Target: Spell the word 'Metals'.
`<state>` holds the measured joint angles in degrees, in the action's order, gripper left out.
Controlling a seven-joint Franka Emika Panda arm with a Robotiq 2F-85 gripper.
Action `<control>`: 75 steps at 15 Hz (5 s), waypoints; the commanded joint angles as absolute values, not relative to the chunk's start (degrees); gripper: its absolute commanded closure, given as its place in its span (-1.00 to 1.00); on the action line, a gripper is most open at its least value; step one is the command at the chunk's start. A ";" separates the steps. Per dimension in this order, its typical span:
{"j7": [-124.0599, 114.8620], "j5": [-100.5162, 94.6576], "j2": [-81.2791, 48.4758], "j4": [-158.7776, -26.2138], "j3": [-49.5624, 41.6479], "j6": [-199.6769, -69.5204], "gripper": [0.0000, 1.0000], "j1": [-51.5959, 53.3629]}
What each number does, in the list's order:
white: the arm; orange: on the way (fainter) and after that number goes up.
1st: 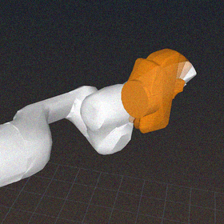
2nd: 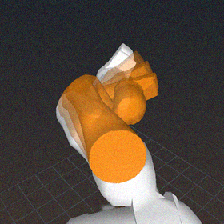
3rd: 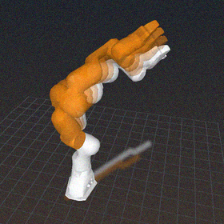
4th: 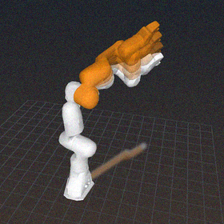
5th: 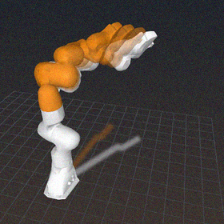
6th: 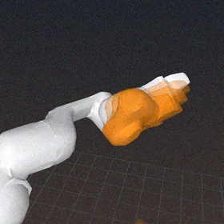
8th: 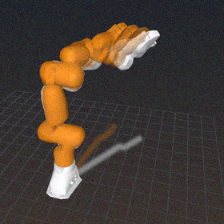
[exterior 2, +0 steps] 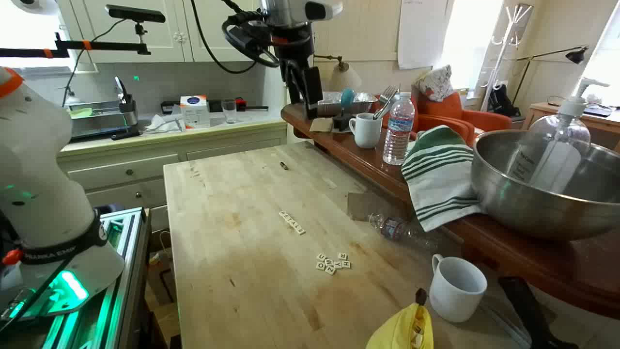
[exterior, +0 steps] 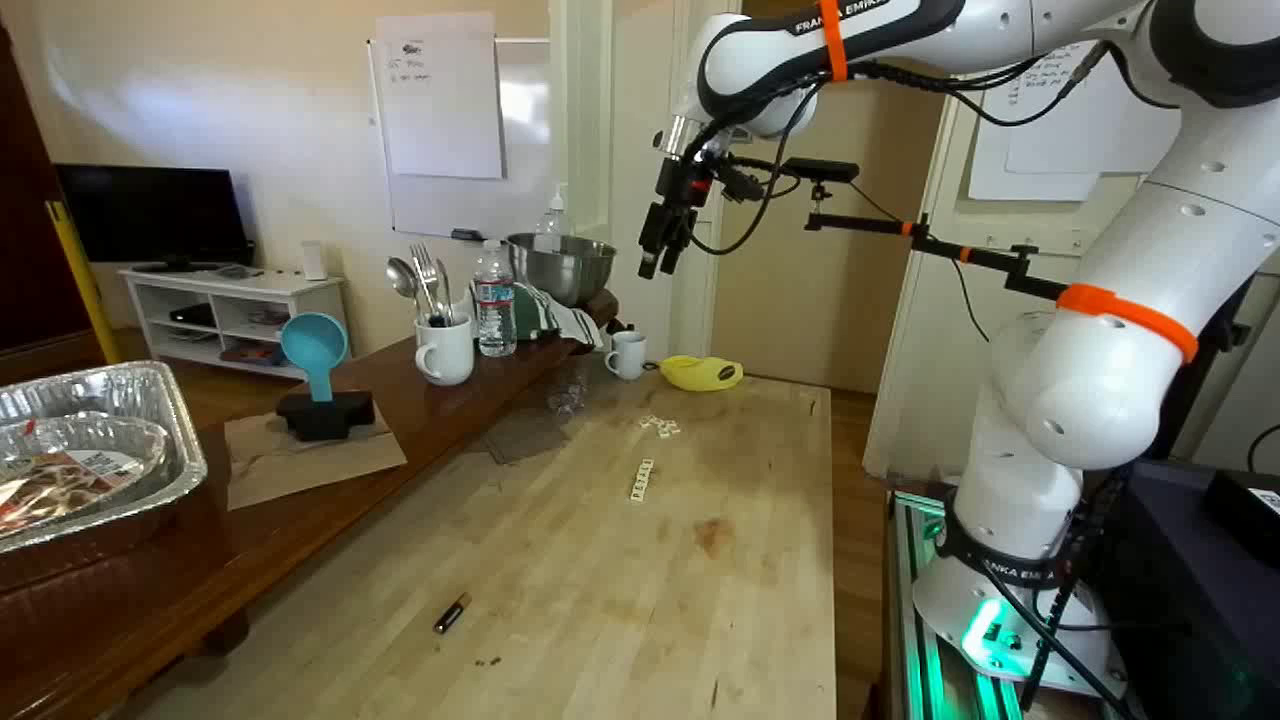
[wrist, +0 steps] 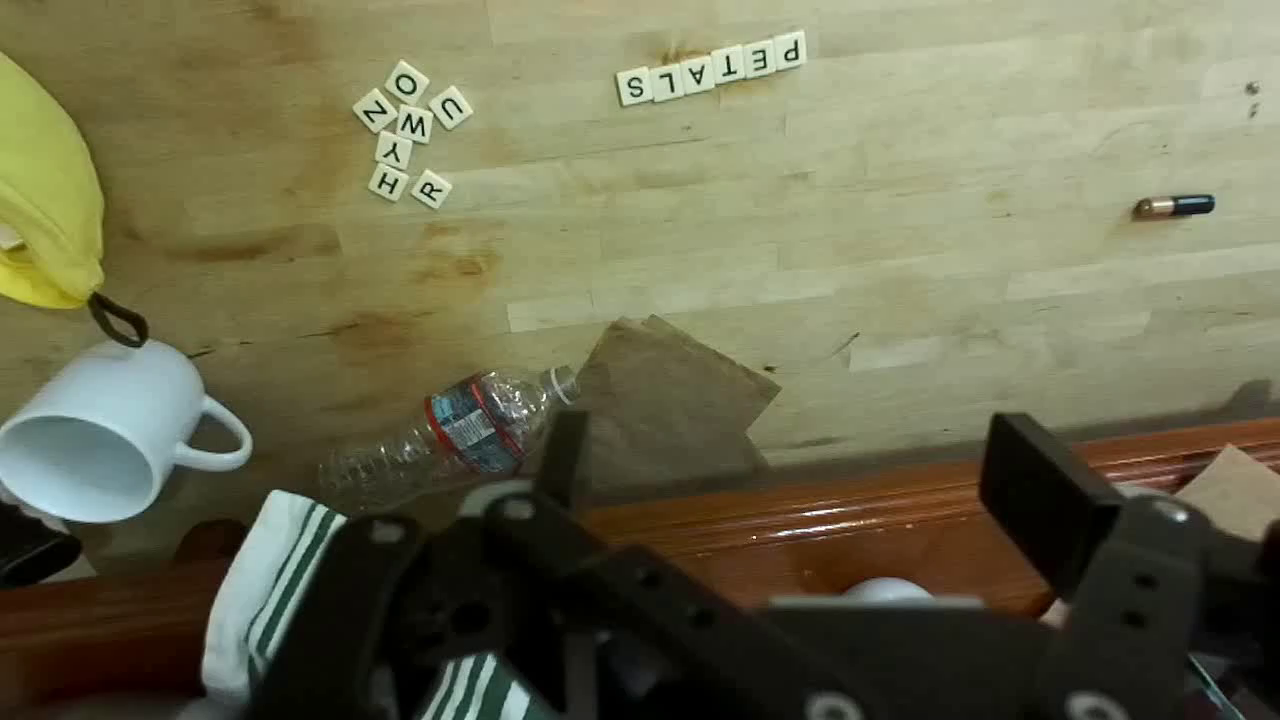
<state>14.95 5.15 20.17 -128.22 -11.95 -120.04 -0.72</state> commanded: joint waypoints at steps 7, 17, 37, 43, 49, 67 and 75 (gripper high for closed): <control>16.29 4.88 20.78 -131.07 -9.83 -121.05 -1.00 -1.15; 28.97 5.32 18.73 -144.02 -6.58 -131.55 -1.00 3.27; 24.62 7.29 8.19 -151.55 -3.78 -147.75 -0.40 3.96; 25.36 8.43 2.42 -151.43 -2.77 -154.60 0.56 3.61; 26.11 9.30 -2.26 -150.71 -1.37 -159.51 1.00 2.85; 24.99 7.66 -10.21 -146.88 2.48 -163.79 1.00 -1.26; 19.05 2.18 -12.67 -145.79 1.80 -167.97 1.00 -0.37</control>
<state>22.63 5.20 -9.66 -146.89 1.73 -163.96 -0.27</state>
